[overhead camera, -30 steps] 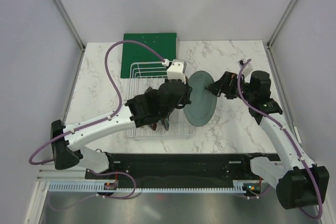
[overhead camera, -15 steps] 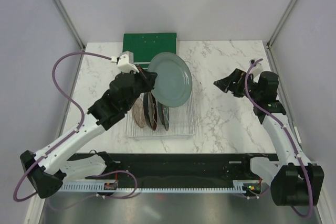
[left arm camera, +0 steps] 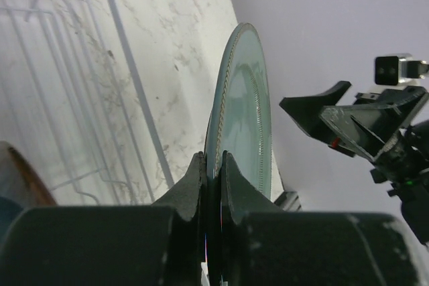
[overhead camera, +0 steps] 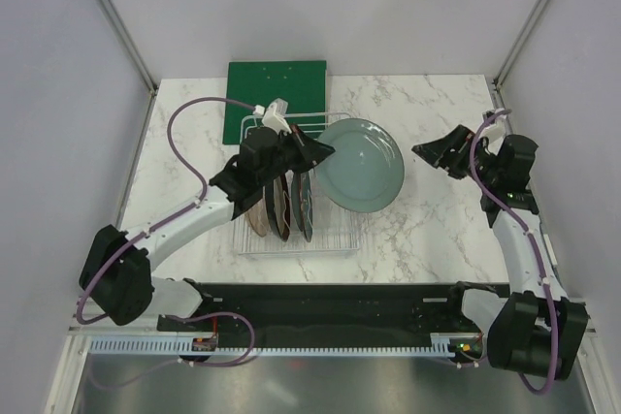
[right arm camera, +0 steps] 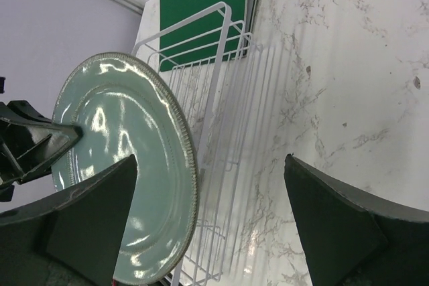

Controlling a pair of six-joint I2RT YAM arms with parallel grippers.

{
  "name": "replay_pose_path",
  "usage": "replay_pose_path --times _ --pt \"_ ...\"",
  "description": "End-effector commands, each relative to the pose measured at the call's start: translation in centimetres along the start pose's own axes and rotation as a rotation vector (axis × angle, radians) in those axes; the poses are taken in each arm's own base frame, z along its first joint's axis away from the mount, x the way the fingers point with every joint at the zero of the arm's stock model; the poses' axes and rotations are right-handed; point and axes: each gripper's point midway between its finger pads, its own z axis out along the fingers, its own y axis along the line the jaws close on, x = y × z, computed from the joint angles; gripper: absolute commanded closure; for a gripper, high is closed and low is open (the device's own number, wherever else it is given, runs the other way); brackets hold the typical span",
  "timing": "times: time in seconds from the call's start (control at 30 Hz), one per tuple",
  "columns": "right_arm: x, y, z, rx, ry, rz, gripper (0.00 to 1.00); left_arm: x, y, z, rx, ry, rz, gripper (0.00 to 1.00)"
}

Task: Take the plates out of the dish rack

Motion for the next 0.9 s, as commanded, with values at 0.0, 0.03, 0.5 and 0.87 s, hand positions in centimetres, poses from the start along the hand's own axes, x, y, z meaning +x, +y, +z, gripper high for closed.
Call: replay_pose_path --times 0.0,0.03,0.5,0.87 --pt "0.3 0.0 -0.1 -0.082 0.034 0.029 0.02 -4.9 -9.5 -1.8 0.376 -0.132 -0.093 0.98" --pt "0.6 -0.2 0.1 -0.096 0.036 0.035 0.02 -4.8 -9.5 -1.7 0.38 -0.129 -0.093 0.98" --pt "0.5 2.2 -0.5 -0.21 0.03 0.036 0.13 -3.6 -9.4 0.6 0.412 -0.069 -0.124 0.98" --pt "0.9 2.6 -0.4 -0.256 0.046 0.089 0.28 -3.5 -10.3 1.7 0.465 -0.048 -0.134 0.98"
